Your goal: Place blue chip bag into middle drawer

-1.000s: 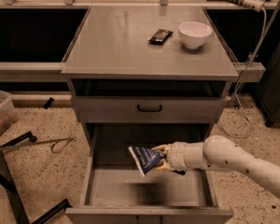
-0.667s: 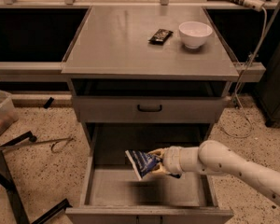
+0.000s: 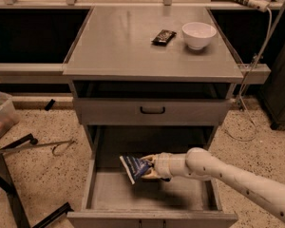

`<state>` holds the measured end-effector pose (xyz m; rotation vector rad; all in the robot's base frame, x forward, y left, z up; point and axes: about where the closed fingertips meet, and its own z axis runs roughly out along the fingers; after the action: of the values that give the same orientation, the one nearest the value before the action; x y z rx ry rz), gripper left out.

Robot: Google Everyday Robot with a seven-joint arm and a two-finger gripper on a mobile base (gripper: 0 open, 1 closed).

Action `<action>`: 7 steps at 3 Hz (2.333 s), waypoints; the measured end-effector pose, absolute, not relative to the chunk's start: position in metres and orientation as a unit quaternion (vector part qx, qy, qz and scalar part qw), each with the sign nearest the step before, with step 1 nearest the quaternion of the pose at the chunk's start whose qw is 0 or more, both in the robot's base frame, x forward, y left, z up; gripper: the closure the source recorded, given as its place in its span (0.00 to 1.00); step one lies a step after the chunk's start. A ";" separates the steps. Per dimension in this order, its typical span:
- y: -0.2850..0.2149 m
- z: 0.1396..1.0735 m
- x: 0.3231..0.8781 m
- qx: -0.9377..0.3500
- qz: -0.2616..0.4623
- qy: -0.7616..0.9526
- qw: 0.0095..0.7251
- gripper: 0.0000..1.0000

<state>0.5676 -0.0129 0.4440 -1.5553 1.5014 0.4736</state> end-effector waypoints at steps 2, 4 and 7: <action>-0.023 0.403 0.560 -0.625 0.194 0.621 0.432 1.00; -0.023 0.403 0.560 -0.625 0.194 0.621 0.432 0.58; -0.023 0.403 0.560 -0.625 0.194 0.621 0.432 0.00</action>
Offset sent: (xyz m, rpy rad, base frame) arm -0.0149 -0.0338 -0.0556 -0.0451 0.0479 -0.0535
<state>0.5600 -0.0233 0.4029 -1.5571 1.5471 0.4848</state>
